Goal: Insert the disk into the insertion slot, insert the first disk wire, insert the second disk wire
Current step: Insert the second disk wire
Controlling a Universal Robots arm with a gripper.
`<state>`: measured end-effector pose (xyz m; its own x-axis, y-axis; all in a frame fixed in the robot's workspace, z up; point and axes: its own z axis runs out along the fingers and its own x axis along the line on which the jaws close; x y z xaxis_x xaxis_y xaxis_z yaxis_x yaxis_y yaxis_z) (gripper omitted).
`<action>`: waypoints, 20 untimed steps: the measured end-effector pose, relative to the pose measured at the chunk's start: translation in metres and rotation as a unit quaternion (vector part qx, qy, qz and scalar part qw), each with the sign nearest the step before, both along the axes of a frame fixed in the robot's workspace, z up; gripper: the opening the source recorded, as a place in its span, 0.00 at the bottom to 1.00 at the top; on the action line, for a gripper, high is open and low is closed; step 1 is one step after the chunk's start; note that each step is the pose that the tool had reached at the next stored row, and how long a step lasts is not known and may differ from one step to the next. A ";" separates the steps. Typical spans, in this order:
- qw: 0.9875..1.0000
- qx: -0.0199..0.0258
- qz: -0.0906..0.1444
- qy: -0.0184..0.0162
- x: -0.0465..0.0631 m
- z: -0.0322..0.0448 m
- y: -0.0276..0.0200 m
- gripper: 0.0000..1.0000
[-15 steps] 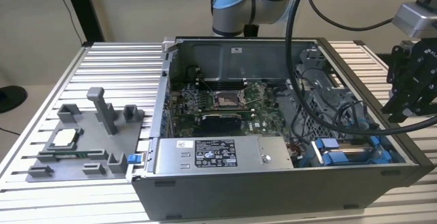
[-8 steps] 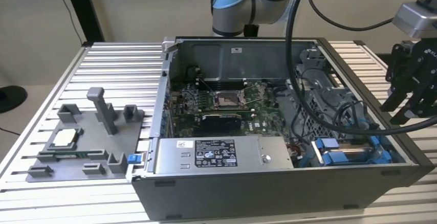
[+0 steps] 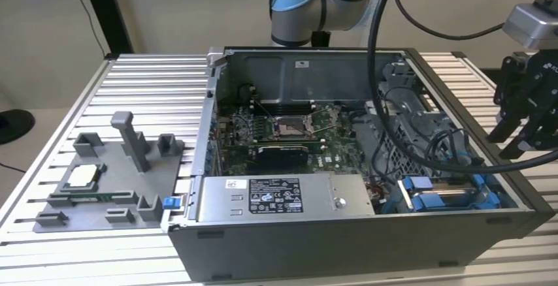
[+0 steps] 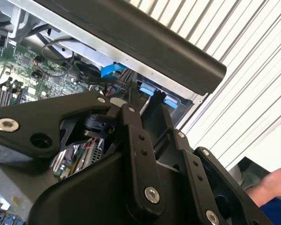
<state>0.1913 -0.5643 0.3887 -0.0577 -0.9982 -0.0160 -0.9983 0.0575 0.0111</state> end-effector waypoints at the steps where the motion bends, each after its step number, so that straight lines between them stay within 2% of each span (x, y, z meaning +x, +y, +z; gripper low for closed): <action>1: 1.000 0.000 0.000 0.000 0.002 -0.0004 0.0000 1.00; 4: 1.000 0.000 0.000 0.001 0.006 -0.0019 0.0000 1.00; 11: 1.000 0.000 0.000 0.001 0.006 -0.0020 0.0000 1.00; 20: 1.000 0.000 0.000 0.004 0.006 -0.0062 0.0000 1.00</action>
<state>0.1973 -0.5643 0.3825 -0.0578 -0.9982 -0.0156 -0.9982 0.0575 0.0186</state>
